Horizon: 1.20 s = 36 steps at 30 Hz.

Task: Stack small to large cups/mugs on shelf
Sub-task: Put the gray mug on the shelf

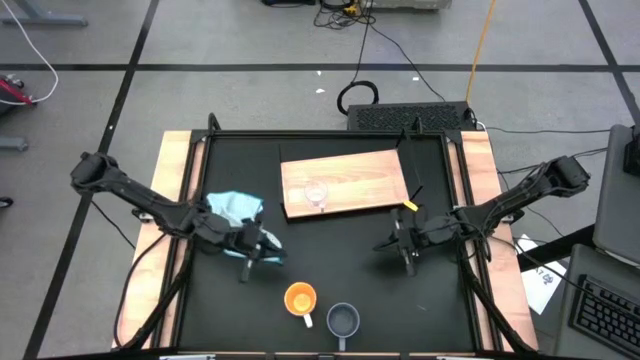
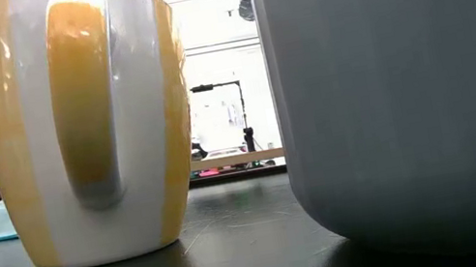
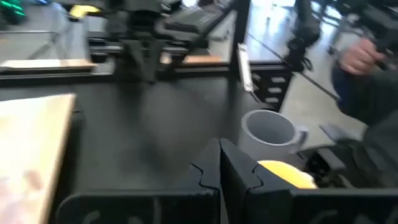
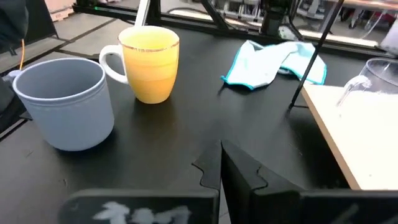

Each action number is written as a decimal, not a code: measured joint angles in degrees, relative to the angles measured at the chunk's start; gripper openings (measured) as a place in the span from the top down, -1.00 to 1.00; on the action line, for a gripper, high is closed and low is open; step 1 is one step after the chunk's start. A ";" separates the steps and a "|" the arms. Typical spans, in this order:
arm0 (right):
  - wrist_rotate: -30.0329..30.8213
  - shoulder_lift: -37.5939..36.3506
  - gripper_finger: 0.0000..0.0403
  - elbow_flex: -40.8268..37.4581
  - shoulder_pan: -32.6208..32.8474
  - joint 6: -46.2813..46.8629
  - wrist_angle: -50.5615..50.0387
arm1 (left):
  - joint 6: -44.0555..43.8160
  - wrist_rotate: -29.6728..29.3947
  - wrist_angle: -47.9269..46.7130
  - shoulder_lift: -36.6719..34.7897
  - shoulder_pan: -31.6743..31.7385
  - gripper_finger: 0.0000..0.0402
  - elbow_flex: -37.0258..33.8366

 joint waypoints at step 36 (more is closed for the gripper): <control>8.84 -27.26 1.00 -18.80 -0.13 -2.05 7.20 | 2.85 22.39 -12.25 37.67 3.23 1.00 37.20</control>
